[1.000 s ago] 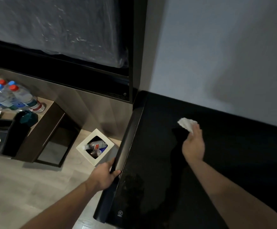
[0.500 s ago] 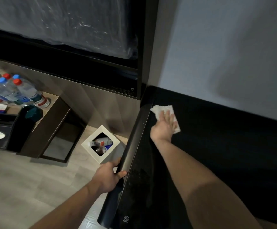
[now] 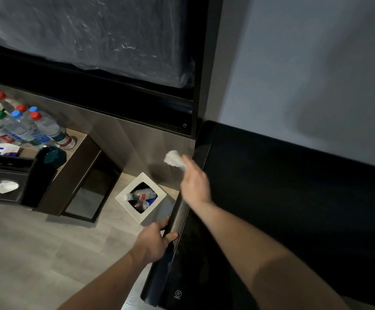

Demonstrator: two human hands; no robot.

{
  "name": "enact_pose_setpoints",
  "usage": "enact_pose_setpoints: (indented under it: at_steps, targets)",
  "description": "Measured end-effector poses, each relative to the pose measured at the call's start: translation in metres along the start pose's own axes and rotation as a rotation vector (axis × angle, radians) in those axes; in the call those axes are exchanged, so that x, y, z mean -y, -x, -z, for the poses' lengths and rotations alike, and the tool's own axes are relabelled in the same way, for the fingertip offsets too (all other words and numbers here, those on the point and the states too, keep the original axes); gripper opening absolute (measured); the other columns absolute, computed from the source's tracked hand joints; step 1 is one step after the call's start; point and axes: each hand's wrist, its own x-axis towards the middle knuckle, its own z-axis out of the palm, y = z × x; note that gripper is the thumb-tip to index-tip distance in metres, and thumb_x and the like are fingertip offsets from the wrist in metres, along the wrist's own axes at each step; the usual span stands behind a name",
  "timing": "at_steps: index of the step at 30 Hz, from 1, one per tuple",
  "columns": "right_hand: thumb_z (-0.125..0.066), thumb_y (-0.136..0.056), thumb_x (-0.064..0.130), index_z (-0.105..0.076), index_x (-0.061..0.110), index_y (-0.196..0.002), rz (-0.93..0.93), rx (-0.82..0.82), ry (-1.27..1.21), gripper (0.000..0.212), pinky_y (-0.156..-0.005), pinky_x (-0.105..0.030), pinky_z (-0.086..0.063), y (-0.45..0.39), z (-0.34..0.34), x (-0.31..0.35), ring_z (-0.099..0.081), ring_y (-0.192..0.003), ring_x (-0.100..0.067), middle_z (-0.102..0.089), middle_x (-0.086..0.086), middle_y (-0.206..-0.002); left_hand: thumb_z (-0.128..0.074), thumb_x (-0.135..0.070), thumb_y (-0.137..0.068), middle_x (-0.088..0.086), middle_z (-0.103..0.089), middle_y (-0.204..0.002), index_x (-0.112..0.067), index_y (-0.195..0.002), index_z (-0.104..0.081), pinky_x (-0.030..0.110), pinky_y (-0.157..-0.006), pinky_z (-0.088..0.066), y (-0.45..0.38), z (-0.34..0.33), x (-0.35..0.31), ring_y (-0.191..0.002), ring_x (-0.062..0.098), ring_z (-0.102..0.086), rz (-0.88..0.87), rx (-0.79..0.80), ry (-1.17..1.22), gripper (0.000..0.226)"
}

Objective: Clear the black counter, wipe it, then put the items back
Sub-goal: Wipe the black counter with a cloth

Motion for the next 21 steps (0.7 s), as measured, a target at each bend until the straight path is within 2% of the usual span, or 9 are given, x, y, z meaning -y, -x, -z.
enact_pose_setpoints:
  at_steps: [3, 6, 8, 10, 11, 13, 15, 17, 21]
  targets:
    - [-0.047, -0.105, 0.006, -0.047, 0.02, -0.154, 0.036, -0.126, 0.16, 0.051, -0.122, -0.04, -0.037, -0.014, 0.065, -0.058, -0.044, -0.147, -0.023, -0.049, -0.004, -0.157, -0.066, -0.046, -0.096, -0.006, -0.066, -0.131, -0.037, -0.154, -0.041, 0.032, -0.101, -0.053, 0.002, 0.003, -0.003, -0.112, 0.016, -0.065, 0.015, 0.029, 0.016, 0.064]
    - [-0.045, -0.103, 0.0, -0.047, 0.014, -0.155, -0.047, -0.216, 0.327, 0.054, -0.126, -0.043, -0.028, -0.018, 0.123, -0.12, -0.034, -0.153, -0.031, -0.043, -0.009, -0.161, -0.065, -0.045, -0.098, -0.006, -0.066, -0.132, -0.034, -0.155, -0.041, 0.028, -0.1, -0.05, 0.0, 0.004, -0.004, -0.114, 0.015, -0.063, 0.005, 0.042, -0.03, 0.063]
    - [-0.049, -0.097, -0.004, -0.048, 0.015, -0.151, -0.163, -0.177, 0.424, 0.057, -0.123, -0.047, -0.031, -0.008, 0.152, -0.15, -0.038, -0.148, -0.036, -0.044, -0.012, -0.158, -0.066, -0.047, -0.097, -0.008, -0.066, -0.134, -0.033, -0.155, -0.04, 0.028, -0.103, -0.049, -0.002, 0.006, -0.004, -0.119, 0.015, -0.062, 0.007, 0.054, -0.036, 0.065]
    - [-0.052, -0.093, -0.003, -0.046, 0.02, -0.142, -0.229, -0.134, 0.509, 0.054, -0.115, -0.052, -0.041, 0.01, 0.162, -0.169, -0.047, -0.136, -0.035, -0.048, -0.011, -0.146, -0.066, -0.049, -0.095, -0.007, -0.066, -0.134, -0.034, -0.156, -0.04, 0.029, -0.105, -0.048, -0.004, 0.006, -0.003, -0.121, 0.016, -0.062, 0.019, 0.053, -0.055, 0.068]
    - [-0.054, -0.089, -0.003, -0.043, 0.019, -0.14, -0.23, -0.121, 0.562, 0.056, -0.113, -0.054, -0.042, 0.021, 0.157, -0.175, -0.046, -0.133, -0.035, -0.047, -0.01, -0.143, -0.067, -0.05, -0.095, -0.006, -0.067, -0.134, -0.033, -0.155, -0.041, 0.029, -0.105, -0.048, -0.005, 0.007, -0.003, -0.121, 0.017, -0.062, 0.022, 0.049, -0.068, 0.067]
    - [-0.056, -0.083, -0.004, -0.037, 0.016, -0.146, -0.259, -0.138, 0.634, 0.069, -0.117, -0.056, -0.035, 0.041, 0.135, -0.181, -0.036, -0.141, -0.036, -0.039, -0.009, -0.152, -0.067, -0.048, -0.096, -0.004, -0.068, -0.133, -0.032, -0.154, -0.043, 0.029, -0.103, -0.048, -0.004, 0.006, -0.005, -0.122, 0.02, -0.063, 0.016, 0.038, -0.084, 0.065]
    - [-0.056, -0.081, -0.006, -0.035, 0.015, -0.15, -0.351, -0.212, 0.571, 0.075, -0.12, -0.059, -0.027, 0.057, 0.107, -0.166, -0.026, -0.149, -0.037, -0.03, -0.008, -0.161, -0.067, -0.047, -0.096, -0.003, -0.067, -0.134, -0.031, -0.154, -0.043, 0.029, -0.104, -0.047, -0.003, 0.005, -0.007, -0.123, 0.02, -0.062, 0.018, 0.034, -0.079, 0.065]
    - [-0.055, -0.082, -0.005, -0.036, 0.015, -0.153, -0.411, -0.234, 0.497, 0.076, -0.122, -0.059, -0.023, 0.068, 0.079, -0.14, -0.023, -0.152, -0.037, -0.029, -0.008, -0.165, -0.068, -0.047, -0.095, -0.003, -0.066, -0.136, -0.029, -0.155, -0.043, 0.029, -0.106, -0.046, -0.003, 0.005, -0.006, -0.125, 0.019, -0.061, 0.028, 0.034, -0.053, 0.067]
    - [-0.052, -0.087, -0.003, -0.027, 0.021, -0.163, -0.418, -0.153, 0.327, 0.083, -0.13, -0.048, -0.002, 0.074, 0.026, -0.09, -0.006, -0.16, -0.029, -0.017, -0.001, -0.172, -0.071, -0.046, -0.093, -0.004, -0.068, -0.133, -0.027, -0.154, -0.045, 0.029, -0.107, -0.046, -0.005, 0.006, -0.004, -0.123, 0.018, -0.062, 0.051, 0.049, -0.023, 0.068]
